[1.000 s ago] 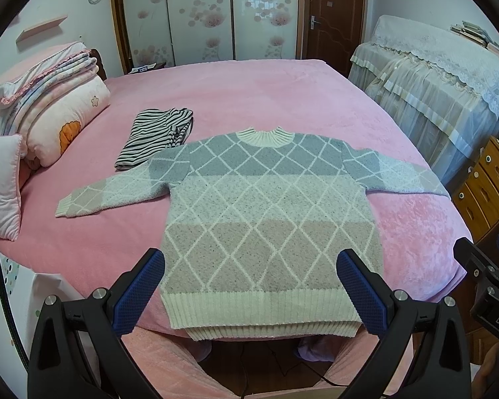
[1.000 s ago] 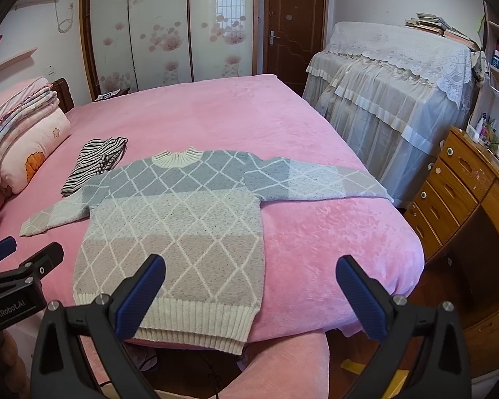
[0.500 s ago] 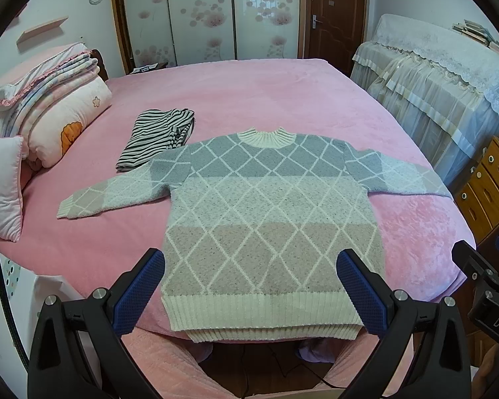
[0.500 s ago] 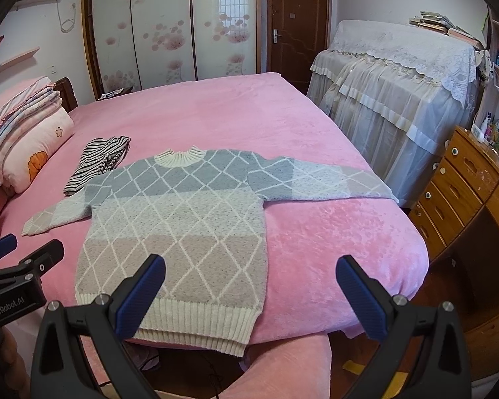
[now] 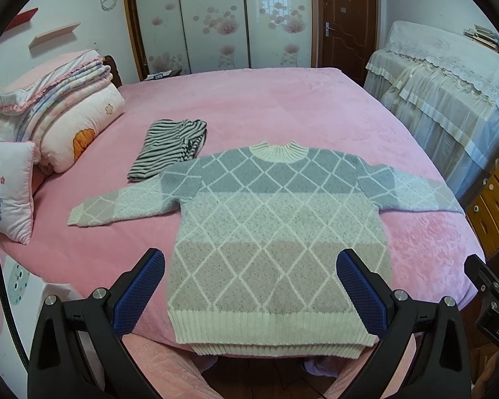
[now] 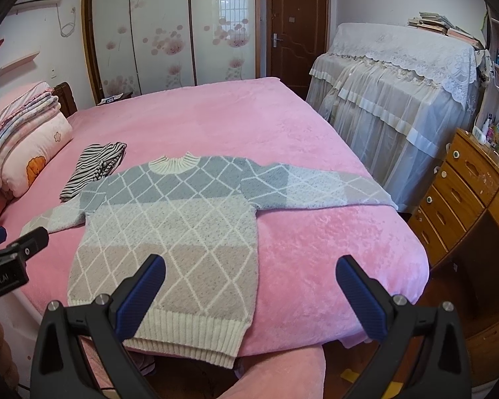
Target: Fold small clothes
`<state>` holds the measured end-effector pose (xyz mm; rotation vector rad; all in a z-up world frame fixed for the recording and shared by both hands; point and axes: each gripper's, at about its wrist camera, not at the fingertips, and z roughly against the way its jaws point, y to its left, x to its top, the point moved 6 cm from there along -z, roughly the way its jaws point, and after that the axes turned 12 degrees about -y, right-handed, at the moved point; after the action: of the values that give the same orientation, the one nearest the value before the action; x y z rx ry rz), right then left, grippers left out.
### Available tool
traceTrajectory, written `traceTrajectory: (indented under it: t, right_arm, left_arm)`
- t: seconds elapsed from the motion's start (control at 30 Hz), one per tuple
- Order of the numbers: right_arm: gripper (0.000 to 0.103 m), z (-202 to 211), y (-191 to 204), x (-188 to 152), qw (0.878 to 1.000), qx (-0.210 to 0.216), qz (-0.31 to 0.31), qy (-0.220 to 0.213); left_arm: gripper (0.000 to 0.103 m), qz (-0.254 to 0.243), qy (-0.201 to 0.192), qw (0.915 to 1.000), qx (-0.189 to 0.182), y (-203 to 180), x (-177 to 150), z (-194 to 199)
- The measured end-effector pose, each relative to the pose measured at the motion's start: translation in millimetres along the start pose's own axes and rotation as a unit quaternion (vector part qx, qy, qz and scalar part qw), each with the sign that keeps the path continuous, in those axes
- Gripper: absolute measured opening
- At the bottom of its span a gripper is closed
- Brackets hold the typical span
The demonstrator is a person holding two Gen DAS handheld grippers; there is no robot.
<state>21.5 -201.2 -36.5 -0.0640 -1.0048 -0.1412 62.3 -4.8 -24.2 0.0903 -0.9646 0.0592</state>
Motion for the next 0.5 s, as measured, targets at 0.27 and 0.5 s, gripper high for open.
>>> traceTrajectory:
  t: [0.27, 0.5]
  right_arm:
    - [0.103, -8, -21, 13, 1.0, 0.003, -0.013, -0.013]
    - [0.103, -12, -40, 28, 0.999, -0.004, -0.018, -0.028]
  left_arm:
    - [0.102, -0.005, -0.007, 1.0, 0.003, -17, 16, -3]
    - [0.102, -0.016, -0.017, 0.9996, -0.018, -45, 33, -7]
